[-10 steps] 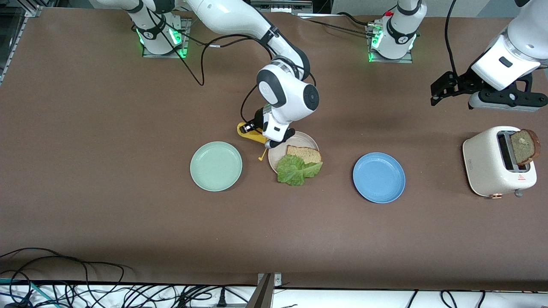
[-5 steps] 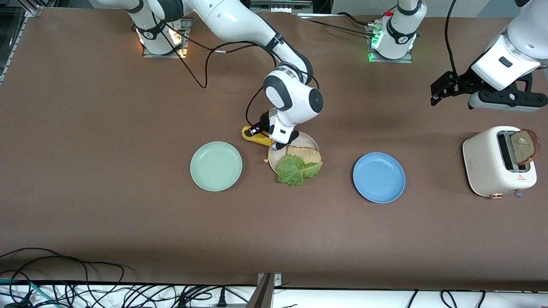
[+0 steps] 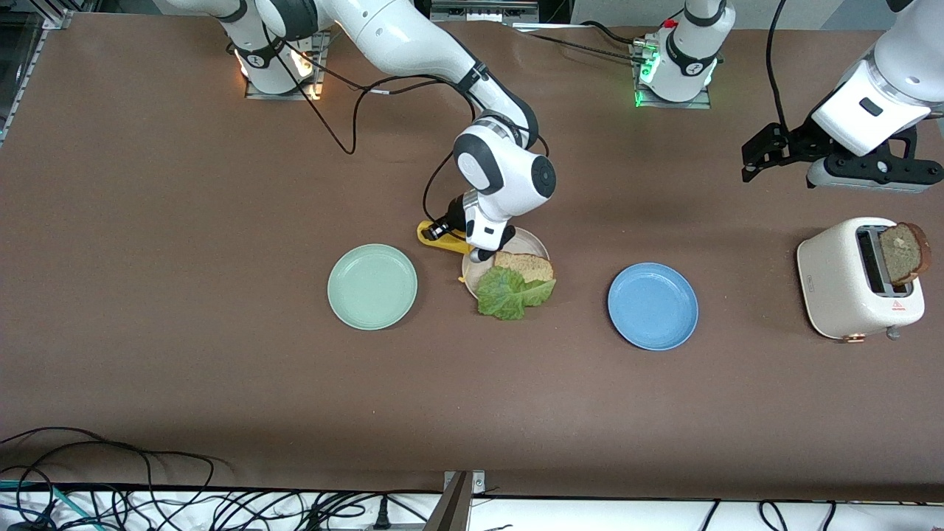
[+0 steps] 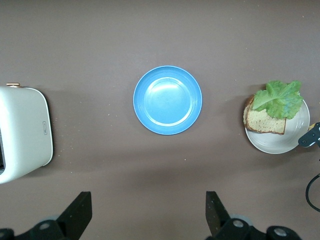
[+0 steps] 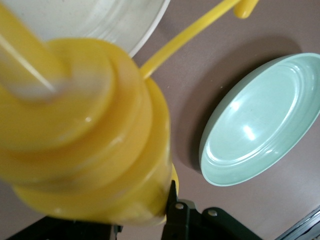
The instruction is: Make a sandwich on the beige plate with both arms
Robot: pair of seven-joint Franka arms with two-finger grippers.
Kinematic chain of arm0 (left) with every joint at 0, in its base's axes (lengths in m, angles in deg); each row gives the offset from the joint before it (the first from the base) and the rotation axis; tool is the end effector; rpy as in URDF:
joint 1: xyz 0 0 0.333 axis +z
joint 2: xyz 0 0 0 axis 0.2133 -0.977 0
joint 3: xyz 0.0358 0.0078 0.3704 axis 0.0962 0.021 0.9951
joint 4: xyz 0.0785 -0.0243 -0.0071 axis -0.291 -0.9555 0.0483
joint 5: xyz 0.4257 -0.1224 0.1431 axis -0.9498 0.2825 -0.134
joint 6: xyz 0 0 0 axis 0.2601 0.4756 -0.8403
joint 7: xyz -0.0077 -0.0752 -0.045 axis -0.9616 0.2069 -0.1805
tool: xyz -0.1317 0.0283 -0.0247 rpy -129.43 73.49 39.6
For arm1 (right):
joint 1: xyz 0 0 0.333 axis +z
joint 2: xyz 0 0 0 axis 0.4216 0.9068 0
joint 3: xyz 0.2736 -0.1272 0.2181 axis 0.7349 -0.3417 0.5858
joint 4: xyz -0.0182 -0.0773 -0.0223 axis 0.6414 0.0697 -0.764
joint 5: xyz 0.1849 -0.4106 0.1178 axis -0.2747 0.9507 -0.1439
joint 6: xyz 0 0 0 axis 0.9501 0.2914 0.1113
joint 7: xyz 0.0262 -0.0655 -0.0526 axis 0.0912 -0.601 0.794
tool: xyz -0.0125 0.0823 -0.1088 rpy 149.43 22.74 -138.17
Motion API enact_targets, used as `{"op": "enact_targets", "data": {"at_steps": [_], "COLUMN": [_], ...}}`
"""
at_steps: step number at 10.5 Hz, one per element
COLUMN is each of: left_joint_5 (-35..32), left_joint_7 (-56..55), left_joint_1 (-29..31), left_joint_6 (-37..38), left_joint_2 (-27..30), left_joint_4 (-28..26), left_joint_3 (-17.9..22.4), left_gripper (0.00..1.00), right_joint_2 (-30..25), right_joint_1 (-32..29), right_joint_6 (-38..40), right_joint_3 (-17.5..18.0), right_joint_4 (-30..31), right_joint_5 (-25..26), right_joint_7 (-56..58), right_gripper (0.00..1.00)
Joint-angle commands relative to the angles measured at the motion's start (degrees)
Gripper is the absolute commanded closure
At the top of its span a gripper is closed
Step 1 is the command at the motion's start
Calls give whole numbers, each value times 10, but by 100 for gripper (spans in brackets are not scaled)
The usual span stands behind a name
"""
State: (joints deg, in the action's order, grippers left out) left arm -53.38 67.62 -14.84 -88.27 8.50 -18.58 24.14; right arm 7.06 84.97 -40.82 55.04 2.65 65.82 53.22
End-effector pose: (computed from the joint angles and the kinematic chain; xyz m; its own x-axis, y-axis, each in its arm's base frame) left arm 0.6082 -0.0884 0.6300 0.9979 -0.0643 0.0033 -0.0644 -0.9975 0.0274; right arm 0.5500 0.6150 0.1735 0.7305 0.5350 -0.4245 0.6825 -0.5927 0.4276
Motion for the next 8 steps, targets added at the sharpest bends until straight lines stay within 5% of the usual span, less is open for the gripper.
{"op": "enact_targets", "data": {"at_steps": [1, 8], "left_joint_5": [1, 0], "left_joint_7": [-3, 0], "left_joint_1": [-2, -3], "left_joint_6": [8, 24], "left_joint_2": [4, -5], "left_joint_4": [3, 0], "left_joint_3": [0, -2], "left_gripper": [0, 0], "right_joint_2": [-29, -252], "right_joint_1": [-17, -152], "right_joint_6": [23, 27], "right_joint_3": [0, 11], "right_joint_4": [-17, 121], "right_joint_5": [-6, -125], "right_joint_7": [14, 75], "right_gripper": [100, 100]}}
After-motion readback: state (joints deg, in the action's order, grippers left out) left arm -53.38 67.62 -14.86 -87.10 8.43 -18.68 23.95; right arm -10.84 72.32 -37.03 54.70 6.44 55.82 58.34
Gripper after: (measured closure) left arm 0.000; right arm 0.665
